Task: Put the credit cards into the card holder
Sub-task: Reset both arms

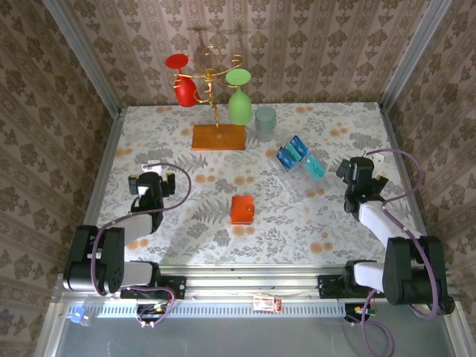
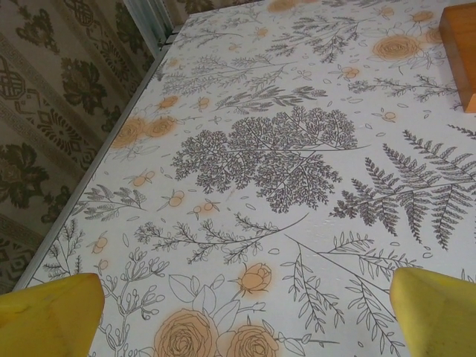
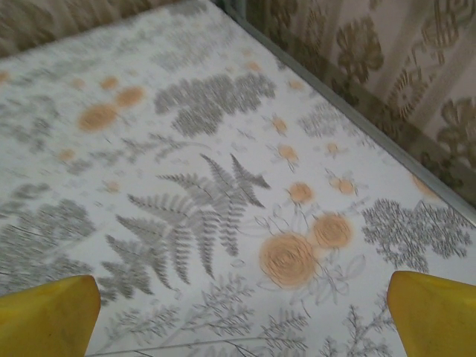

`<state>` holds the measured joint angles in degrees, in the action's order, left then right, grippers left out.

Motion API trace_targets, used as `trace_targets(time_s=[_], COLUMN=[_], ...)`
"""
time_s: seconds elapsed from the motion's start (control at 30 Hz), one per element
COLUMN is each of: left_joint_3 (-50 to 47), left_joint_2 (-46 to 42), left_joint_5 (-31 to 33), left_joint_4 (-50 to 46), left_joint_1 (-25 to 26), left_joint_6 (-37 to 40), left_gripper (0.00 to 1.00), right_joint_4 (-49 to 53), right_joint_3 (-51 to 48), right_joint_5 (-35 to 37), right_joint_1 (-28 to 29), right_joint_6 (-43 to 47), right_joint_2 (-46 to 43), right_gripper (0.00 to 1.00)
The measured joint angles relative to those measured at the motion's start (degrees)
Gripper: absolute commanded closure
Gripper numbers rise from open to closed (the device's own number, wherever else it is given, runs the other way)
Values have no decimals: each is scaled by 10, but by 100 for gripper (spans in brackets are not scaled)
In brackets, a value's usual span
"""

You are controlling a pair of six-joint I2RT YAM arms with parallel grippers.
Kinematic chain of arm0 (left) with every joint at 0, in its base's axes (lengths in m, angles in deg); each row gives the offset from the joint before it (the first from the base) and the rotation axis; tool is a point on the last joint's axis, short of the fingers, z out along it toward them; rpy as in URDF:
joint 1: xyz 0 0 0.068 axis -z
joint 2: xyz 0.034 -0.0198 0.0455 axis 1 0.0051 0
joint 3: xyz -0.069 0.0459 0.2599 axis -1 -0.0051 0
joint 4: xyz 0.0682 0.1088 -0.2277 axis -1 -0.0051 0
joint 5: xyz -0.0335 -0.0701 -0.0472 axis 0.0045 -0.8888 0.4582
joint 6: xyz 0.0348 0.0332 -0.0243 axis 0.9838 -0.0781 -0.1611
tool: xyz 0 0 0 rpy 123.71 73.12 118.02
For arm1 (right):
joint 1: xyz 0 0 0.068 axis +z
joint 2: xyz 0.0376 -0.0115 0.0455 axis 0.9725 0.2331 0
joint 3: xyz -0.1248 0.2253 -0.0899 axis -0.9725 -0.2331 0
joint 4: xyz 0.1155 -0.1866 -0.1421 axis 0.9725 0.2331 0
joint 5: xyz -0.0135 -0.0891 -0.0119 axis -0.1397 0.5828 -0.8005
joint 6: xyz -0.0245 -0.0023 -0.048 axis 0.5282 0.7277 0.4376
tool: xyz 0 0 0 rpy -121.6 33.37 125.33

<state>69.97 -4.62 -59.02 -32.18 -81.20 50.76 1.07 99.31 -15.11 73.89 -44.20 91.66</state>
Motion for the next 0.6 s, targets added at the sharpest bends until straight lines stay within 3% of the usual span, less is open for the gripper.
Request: trace_targets(time_s=[0.23, 0.6], left_joint_3=[4, 5], left_joint_2=[0, 0], left_joint_5=[-6, -6], left_joint_4=[0, 0], left_joint_1=[0, 0], left_joint_6=[2, 2], left_gripper=[0, 0], right_joint_4=[59, 66], right_joint_3=[51, 59], right_joint_5=[-35, -148], right_joint_1=[-2, 10], right_joint_6=[-14, 25], right_joint_2=[68, 85], right_gripper=[0, 0])
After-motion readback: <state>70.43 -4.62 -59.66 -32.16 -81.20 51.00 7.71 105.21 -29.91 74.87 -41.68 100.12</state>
